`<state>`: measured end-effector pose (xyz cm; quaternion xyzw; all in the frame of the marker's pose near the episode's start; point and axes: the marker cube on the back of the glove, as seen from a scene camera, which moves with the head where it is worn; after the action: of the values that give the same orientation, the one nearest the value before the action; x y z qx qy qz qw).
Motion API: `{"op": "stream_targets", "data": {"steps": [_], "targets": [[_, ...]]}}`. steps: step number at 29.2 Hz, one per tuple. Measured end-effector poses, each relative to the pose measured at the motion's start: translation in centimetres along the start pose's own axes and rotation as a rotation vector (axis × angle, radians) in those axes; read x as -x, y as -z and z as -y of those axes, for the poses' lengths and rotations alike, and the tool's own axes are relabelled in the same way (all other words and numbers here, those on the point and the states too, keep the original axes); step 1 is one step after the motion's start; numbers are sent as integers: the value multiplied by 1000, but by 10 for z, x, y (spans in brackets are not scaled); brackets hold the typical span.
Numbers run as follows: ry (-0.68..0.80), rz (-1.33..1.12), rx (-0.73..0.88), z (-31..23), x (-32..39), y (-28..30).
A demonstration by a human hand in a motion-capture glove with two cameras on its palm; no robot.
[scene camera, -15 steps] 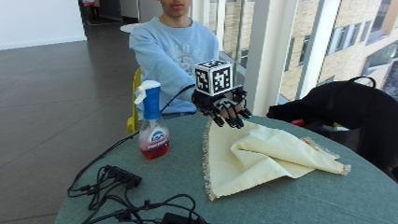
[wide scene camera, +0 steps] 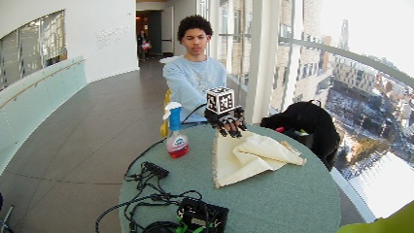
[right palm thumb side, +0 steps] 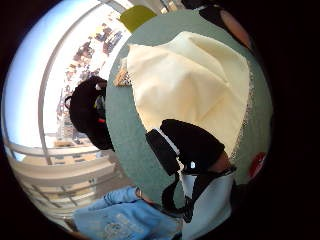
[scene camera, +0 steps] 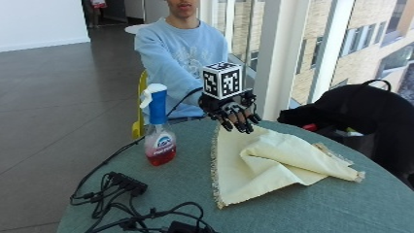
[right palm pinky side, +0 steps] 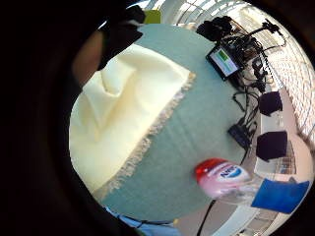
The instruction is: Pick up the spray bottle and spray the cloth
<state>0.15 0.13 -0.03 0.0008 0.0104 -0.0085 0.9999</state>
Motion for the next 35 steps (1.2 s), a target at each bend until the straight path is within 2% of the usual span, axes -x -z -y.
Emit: {"op": "stream_targets", "data": {"steps": [10, 19, 28, 35], "targets": [[31, -9, -41, -10, 6, 7], [101, 56, -118, -42, 6, 16], [168, 200, -311, -116, -6, 28], [131, 308, -477, -172, -36, 41]]}}
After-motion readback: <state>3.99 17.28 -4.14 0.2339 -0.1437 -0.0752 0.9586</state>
